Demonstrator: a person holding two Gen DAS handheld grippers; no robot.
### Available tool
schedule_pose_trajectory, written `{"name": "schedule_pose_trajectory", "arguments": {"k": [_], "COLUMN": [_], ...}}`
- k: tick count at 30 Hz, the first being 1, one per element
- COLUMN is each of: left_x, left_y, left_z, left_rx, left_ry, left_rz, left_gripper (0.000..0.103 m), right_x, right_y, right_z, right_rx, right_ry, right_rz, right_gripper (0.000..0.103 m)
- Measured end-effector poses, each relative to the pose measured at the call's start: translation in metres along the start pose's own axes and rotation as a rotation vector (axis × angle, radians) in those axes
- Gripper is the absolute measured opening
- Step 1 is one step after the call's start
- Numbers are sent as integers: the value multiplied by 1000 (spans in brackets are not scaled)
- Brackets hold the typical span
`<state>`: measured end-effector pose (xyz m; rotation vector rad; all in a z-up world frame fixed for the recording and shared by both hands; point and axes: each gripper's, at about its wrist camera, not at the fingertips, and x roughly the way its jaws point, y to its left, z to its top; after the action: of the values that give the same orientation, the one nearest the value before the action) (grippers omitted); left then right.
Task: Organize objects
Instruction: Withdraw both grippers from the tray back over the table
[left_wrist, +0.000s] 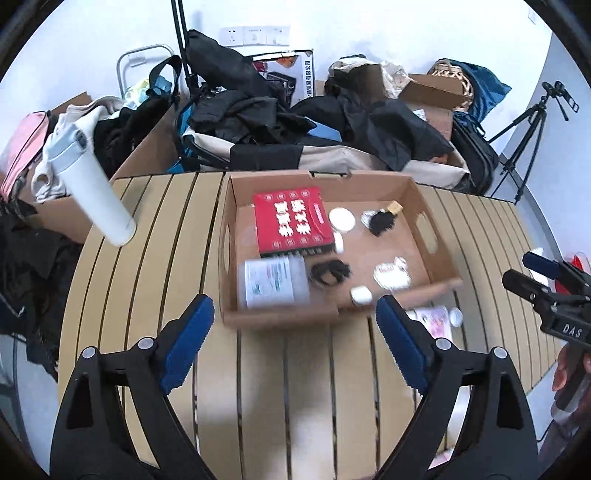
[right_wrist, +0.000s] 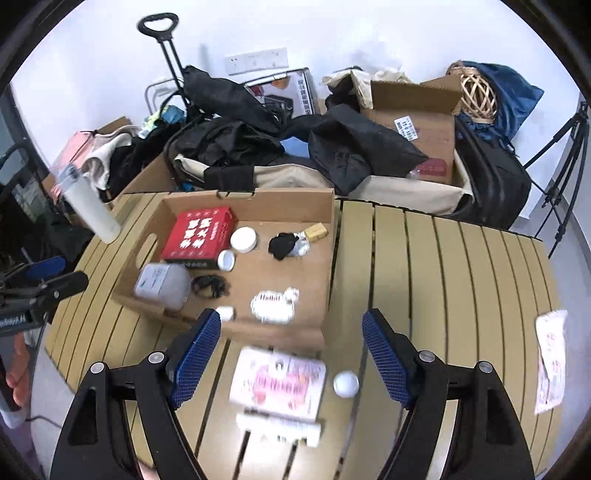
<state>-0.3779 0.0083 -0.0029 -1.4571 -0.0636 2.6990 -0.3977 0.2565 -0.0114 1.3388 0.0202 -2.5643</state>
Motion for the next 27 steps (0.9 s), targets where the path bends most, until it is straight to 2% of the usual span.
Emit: {"name": "schedule_pose_trajectory", "arguments": {"k": [2, 4, 5, 6, 9, 10, 13, 17, 21, 22, 23, 25, 27], "left_x": [-16, -33, -37, -42, -44, -40, -20, -6, 9, 18, 33, 57, 85], "left_y": [-6, -14, -17, -22, -32, -34, -47, -59, -72, -77, -82, -93, -101], "left_z": [-21, -58, -71, -98, -161, -174, -201, -194, -170, -159, -145, -124, -102], "left_rx": [7, 11, 12, 19, 49, 53, 95, 126, 117, 124, 122, 121, 111], "left_ry": [-23, -46, -51, -52, -42, -25, 39, 50, 21, 16, 33, 55, 64], "left_rz": [-22, -43, -52, -67, -102, -104, -87, -83, -171, -211, -220, -181, -202], "left_gripper": [88, 89, 90, 92, 95, 95, 95, 95, 95, 95, 93, 83, 79], "right_x": [-19, -37, -46, -54, -70, -70, -57, -46, -45, -42, -38, -22, -1], "right_y": [6, 13, 17, 21, 33, 34, 28, 19, 3, -1, -4, -14, -22], "right_z": [-22, -54, -76, -96, -166, -190, -229, -237, -222, -215, -207, -184, -159], "right_rx": [-23, -32, -38, -42, -38, -16, 65, 98, 146, 144, 144, 166, 177], "right_ry": [-26, -59, -77, -94, -156, -147, -74, -29, -51, -52, -56, -62, -52], "right_rz": [-4, -2, 7, 13, -37, -31, 25, -9, 12, 22, 37, 93, 98], "right_gripper": [82, 82, 82, 82, 82, 82, 82, 82, 82, 81, 80, 72, 63]}}
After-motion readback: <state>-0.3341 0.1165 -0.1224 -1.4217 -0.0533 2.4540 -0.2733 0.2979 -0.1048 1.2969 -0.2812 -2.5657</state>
